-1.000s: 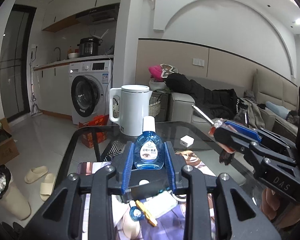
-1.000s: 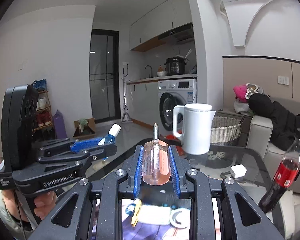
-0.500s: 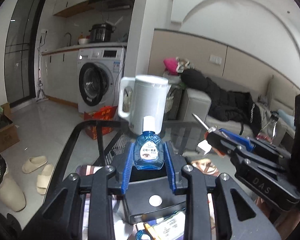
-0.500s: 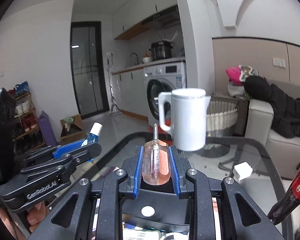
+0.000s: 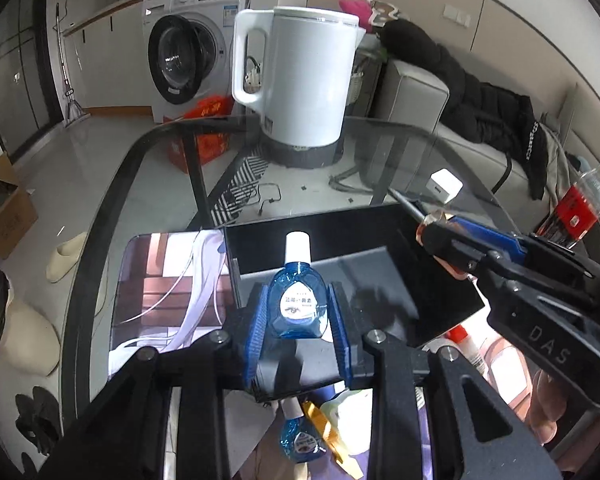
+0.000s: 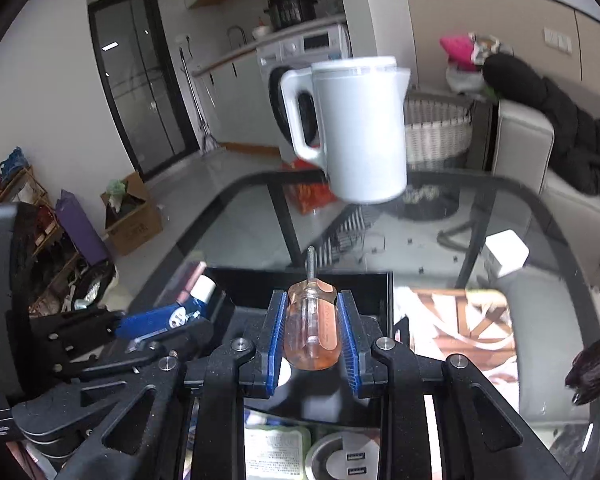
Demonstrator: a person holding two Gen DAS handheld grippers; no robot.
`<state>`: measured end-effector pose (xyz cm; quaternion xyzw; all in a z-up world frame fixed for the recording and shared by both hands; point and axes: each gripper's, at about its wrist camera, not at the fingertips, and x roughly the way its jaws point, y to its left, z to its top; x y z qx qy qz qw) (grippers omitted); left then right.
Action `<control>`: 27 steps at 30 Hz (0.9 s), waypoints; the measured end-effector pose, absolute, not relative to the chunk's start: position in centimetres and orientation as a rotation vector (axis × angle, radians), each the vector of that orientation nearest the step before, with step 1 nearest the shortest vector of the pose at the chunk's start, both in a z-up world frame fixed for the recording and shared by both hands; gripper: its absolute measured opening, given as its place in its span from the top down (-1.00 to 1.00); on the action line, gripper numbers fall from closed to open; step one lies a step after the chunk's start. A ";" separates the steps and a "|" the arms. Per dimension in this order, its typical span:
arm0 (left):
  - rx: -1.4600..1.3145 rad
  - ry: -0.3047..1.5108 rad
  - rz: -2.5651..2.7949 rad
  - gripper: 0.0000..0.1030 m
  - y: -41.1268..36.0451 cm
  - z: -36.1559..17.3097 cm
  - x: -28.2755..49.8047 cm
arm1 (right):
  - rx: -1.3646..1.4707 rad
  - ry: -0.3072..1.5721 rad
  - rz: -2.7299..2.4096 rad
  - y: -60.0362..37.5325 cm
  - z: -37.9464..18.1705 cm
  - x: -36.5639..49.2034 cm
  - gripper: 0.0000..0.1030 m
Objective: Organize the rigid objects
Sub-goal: 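Lift the blue bottle and screwdriver and carry both over the black box, then lower both into the black box and open both tools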
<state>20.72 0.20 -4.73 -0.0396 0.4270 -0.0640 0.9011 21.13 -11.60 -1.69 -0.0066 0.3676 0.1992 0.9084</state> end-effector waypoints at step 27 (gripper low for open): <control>-0.003 1.021 -0.178 0.44 -1.2 -6.9 21.6 | -0.030 1.054 0.394 -11.2 -6.5 21.2 0.52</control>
